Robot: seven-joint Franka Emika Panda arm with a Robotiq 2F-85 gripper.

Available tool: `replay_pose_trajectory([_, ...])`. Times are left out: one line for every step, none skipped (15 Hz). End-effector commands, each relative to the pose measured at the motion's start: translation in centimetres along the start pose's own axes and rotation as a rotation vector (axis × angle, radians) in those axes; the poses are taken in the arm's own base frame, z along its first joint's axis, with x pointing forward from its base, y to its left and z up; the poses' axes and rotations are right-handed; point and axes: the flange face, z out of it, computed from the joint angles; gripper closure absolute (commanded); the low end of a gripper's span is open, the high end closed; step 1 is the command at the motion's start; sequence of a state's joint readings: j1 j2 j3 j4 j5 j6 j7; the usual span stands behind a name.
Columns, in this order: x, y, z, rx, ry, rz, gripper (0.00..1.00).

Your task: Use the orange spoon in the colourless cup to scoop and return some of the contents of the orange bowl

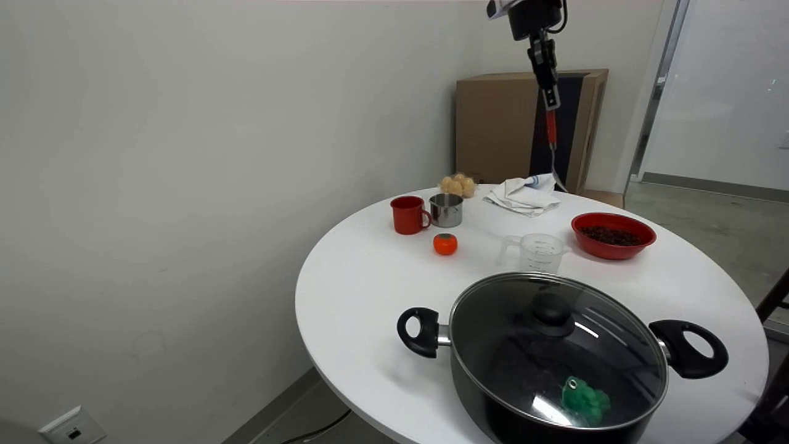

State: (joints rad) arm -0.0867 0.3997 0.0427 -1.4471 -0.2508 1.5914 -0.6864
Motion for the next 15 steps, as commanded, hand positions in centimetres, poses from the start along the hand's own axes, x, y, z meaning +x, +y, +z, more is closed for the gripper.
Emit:
replay_pose_trajectory([-2.0,2.9,1.4,0.034,-0.018,0.088,0.95])
replay_pose_trajectory([-2.5,3.5,1.9,0.034,-0.027,0.107,0.95])
replay_pose_trajectory([-3.0,4.0,2.2,0.037,-0.033,0.121,0.95])
replay_pose_trajectory([-3.2,4.3,2.6,0.04,-0.038,0.133,0.95])
replay_pose_trajectory([-3.3,4.5,3.0,0.045,-0.042,0.142,0.95])
replay_pose_trajectory([-3.3,4.6,3.3,0.049,-0.046,0.151,0.95])
replay_pose_trajectory([-3.3,4.6,3.7,0.056,-0.053,0.159,0.95])
replay_pose_trajectory([-3.3,4.5,4.1,0.059,-0.065,0.166,0.95])
replay_pose_trajectory([-3.3,4.2,4.3,0.061,-0.074,0.169,0.95])
replay_pose_trajectory([-3.4,3.9,4.3,0.061,-0.079,0.171,0.95])
replay_pose_trajectory([-3.6,3.5,4.4,0.063,-0.081,0.167,0.95])
replay_pose_trajectory([-3.5,3.2,4.5,0.065,-0.085,0.165,0.95])
replay_pose_trajectory([-3.4,2.8,4.7,0.062,-0.091,0.159,0.95])
replay_pose_trajectory([-3.1,2.5,4.9,0.062,-0.098,0.154,0.95])
replay_pose_trajectory([-2.8,2.2,5.0,0.062,-0.1,0.148,0.95])
